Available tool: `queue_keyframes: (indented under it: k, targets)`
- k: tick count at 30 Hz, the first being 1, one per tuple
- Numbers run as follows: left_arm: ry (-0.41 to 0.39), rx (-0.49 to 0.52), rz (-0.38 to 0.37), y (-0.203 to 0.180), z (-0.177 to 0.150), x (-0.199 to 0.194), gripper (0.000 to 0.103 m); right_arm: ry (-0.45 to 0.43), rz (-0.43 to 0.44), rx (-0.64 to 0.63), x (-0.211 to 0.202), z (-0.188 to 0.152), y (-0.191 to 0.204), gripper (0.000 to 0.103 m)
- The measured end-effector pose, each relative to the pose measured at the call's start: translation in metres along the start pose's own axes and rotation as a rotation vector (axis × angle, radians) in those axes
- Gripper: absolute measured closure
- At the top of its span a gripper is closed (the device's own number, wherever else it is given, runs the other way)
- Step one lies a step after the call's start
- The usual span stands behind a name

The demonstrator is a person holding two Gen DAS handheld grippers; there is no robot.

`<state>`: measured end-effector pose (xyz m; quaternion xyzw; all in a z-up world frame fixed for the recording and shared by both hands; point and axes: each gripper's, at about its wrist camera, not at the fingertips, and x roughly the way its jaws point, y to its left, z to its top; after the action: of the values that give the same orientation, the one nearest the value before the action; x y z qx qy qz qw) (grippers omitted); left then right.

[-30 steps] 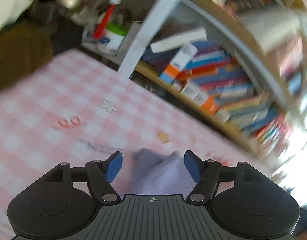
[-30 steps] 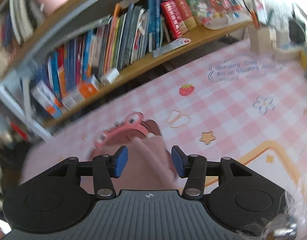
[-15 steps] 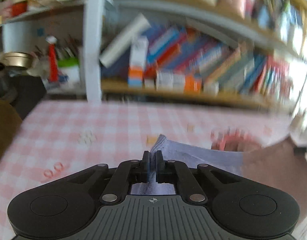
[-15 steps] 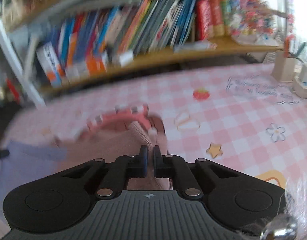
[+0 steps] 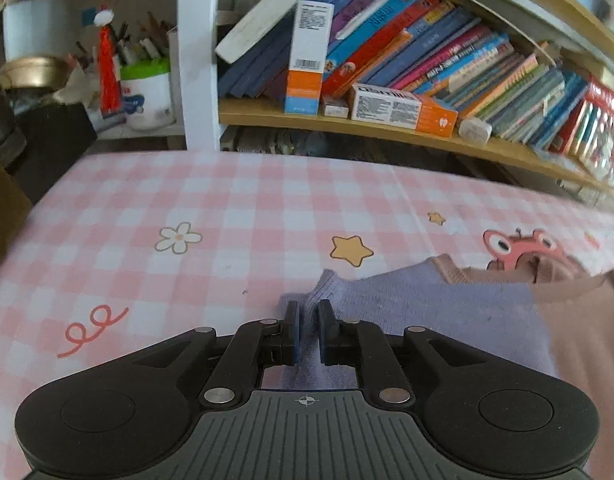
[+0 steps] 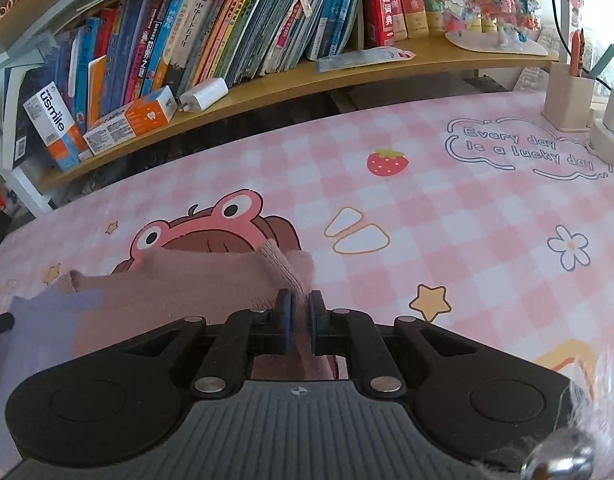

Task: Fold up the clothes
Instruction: 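Lay the hem on the collar, regrip and smooth the edge with both tools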

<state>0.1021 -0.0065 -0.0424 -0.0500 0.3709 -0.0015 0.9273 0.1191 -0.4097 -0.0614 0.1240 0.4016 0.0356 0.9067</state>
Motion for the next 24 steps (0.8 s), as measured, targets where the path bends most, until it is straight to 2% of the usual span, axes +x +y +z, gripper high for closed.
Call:
queue_keyframes:
  k: [1, 6, 10, 11, 15, 24]
  targets:
    - [0.003, -0.009, -0.004, 0.001, 0.001, -0.001, 0.089, -0.001, -0.002, -0.001, -0.002, 0.001, 0.000, 0.093]
    - [-0.040, -0.018, 0.030, 0.007, 0.003, -0.018, 0.050, -0.021, -0.022, -0.005, -0.016, 0.003, -0.004, 0.079]
    - [-0.072, -0.043, 0.049, 0.014, 0.000, -0.038, 0.043, -0.052, -0.046, -0.003, -0.033, -0.002, -0.009, 0.074]
    - [-0.076, -0.048, 0.056, 0.014, -0.002, -0.044, 0.037, -0.059, -0.052, -0.004, -0.037, -0.005, -0.010, 0.072]
    - [-0.088, -0.066, 0.060, 0.010, -0.013, -0.067, 0.028, -0.088, -0.065, -0.022, -0.057, -0.016, -0.010, 0.052]
    - [-0.064, -0.023, 0.055, -0.023, -0.046, -0.102, 0.024, -0.100, -0.022, -0.162, -0.097, -0.048, 0.008, 0.040]
